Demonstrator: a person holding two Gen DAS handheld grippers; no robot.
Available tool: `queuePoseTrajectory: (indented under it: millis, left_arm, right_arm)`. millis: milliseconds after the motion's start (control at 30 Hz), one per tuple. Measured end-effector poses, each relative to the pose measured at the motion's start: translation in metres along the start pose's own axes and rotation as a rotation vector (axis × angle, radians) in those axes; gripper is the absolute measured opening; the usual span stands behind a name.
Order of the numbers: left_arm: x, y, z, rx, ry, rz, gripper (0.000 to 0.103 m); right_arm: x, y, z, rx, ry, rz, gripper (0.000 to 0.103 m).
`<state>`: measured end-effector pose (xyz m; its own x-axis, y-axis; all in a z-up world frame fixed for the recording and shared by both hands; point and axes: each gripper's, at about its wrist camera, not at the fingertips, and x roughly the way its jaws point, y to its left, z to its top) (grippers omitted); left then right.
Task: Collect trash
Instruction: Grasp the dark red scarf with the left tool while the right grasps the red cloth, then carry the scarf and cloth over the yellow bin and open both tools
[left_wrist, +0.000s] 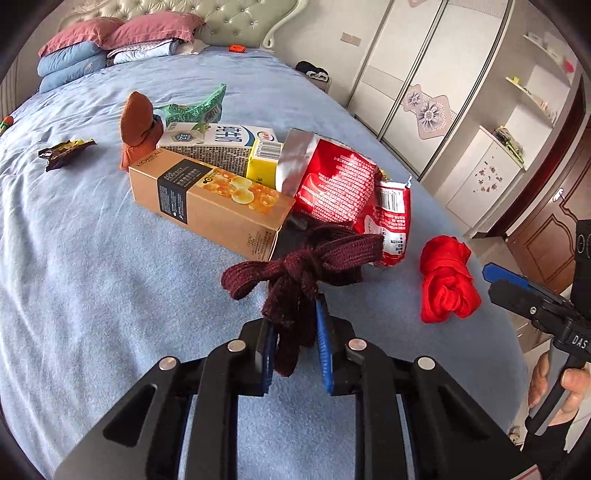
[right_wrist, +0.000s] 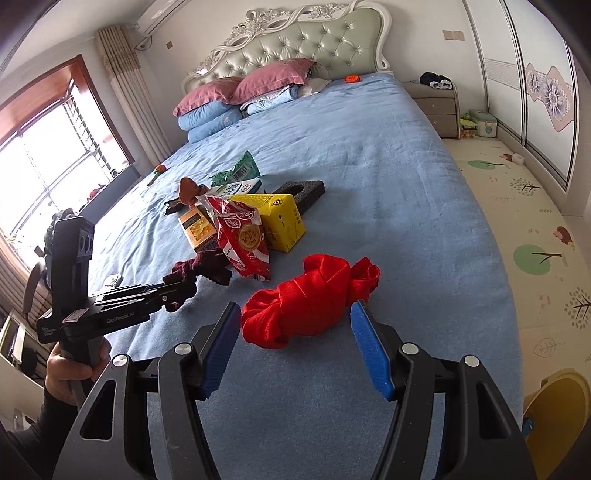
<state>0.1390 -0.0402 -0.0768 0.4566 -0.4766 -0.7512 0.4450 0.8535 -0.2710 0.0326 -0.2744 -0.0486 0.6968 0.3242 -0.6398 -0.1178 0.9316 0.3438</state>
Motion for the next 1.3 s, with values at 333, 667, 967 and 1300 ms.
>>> queuePoseTrajectory:
  millis: [333,667,967,1300]
  left_arm:
    - [-0.030,-0.008,-0.012,-0.016,-0.071,-0.057,0.020]
    - [-0.041,-0.022,-0.013,-0.018,-0.082,-0.083,0.020]
    - [-0.043,-0.074,-0.008,0.061,-0.059,-0.143,0.020]
    - [0.007,-0.168,-0.008,0.143,0.037,-0.264,0.020]
  right_arm:
    - [0.025,-0.009,0.001,0.162,0.047,0.039,0.070]
    - [0.056,-0.022,0.007,0.195,0.059,-0.019,0.037]
    - [0.001,-0.048,-0.003,0.185,-0.035,-0.032,0.036]
    - [-0.085,-0.140,-0.032,0.305,-0.151,-0.157,0.036]
